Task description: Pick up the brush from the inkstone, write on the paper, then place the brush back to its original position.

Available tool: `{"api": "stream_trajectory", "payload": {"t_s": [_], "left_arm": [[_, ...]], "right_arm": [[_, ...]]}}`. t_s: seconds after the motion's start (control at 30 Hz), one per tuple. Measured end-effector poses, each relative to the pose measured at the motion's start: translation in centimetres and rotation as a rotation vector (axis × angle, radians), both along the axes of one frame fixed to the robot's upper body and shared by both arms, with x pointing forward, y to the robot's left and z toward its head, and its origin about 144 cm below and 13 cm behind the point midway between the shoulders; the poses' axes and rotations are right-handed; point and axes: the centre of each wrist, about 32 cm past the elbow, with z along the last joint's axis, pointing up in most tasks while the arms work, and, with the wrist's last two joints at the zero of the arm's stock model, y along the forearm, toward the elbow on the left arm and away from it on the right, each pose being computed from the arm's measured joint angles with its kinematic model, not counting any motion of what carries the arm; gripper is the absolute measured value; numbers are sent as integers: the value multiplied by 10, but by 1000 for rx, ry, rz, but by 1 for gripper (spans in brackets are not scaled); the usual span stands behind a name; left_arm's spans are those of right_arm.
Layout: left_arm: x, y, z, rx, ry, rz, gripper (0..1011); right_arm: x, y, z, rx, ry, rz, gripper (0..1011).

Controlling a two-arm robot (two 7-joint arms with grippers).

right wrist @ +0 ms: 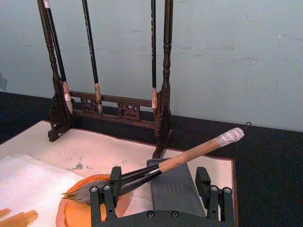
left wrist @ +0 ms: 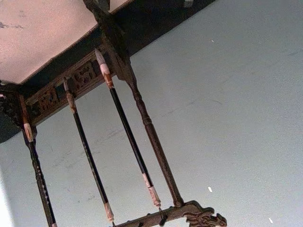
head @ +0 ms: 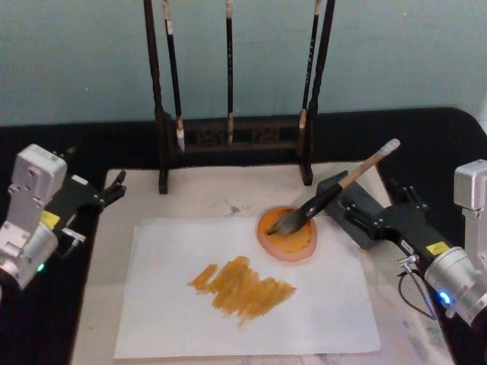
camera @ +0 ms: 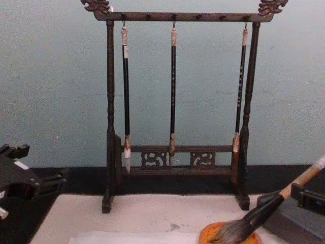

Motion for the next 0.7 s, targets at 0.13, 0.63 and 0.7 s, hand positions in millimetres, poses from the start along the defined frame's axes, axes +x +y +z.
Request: {"api": "stream_trajectory", "payload": {"t_s": [0.13, 0.63, 0.7], "left_arm": [[0, 0, 0, 0, 0, 0, 1010], [0, 0, 0, 0, 0, 0, 1010], [0, 0, 0, 0, 0, 0, 1010]], "right_arm": [[0, 0, 0, 0, -1, 0, 1000], [0, 0, 1, 0, -4, 1, 1000], [0, 0, 1, 0, -4, 1, 1000]]}}
